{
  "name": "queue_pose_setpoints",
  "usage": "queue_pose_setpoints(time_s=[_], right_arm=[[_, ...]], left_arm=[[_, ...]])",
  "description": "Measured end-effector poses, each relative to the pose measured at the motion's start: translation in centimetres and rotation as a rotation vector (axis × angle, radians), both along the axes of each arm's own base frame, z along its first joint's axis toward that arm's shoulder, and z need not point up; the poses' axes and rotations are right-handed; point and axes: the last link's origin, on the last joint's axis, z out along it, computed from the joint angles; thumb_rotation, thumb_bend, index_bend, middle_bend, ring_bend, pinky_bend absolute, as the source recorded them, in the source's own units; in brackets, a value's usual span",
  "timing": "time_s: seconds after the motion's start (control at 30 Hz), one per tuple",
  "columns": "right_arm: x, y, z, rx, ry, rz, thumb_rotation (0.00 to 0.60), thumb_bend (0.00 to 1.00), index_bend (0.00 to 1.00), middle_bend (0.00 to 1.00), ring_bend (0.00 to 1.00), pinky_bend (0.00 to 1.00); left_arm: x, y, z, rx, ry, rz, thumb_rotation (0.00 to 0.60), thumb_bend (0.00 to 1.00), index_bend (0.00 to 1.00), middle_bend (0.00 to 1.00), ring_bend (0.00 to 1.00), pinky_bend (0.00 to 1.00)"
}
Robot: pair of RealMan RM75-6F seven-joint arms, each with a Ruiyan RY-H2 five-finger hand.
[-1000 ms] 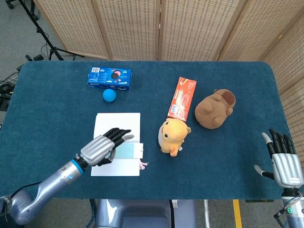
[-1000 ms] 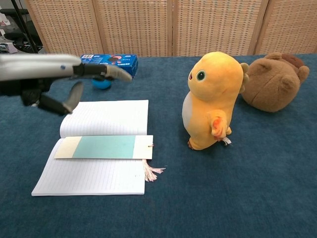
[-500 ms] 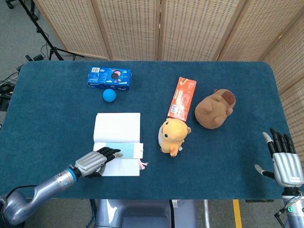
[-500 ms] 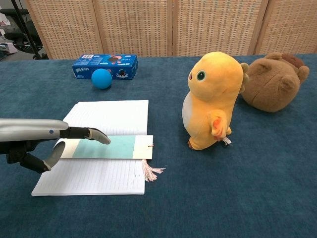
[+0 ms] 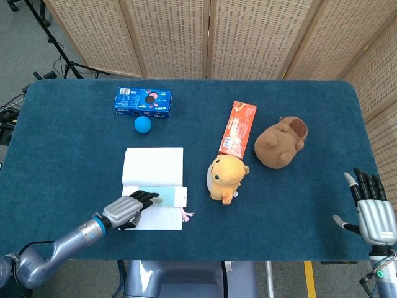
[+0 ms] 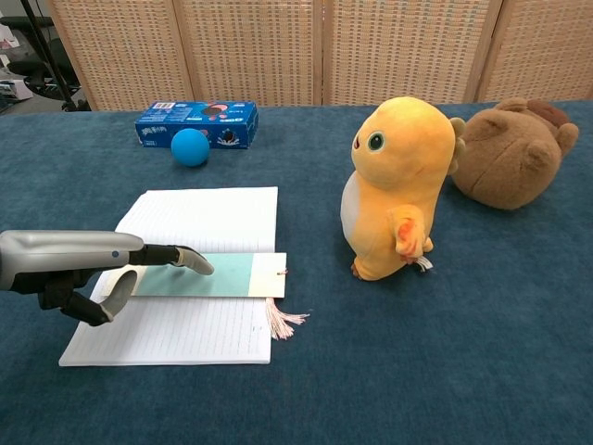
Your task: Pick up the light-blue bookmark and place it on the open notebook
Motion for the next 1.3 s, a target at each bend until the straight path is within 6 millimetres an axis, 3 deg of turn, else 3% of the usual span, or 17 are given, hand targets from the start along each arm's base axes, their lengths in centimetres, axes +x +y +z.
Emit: queue_pose_setpoints(time_s=[0.43,1.3], right_arm=[[0.05,0.06,0.04,0.004,-0.009,0.004,0.6,0.0,0.0,0.0,0.0,0.0],[0.03,0.11,0.24,0.0,-0.015,0.004,0.6,0.0,0.0,0.0,0.0,0.0]], left_arm=[[-0.62,-0.02,-0.65,0.004,0.055,0.026,0.6,1.0,0.0,0.0,0.0,0.0],[-0.29,-0.11,0.02,0.02,0.076,0.057,0.6,1.0,0.0,0.0,0.0,0.0]])
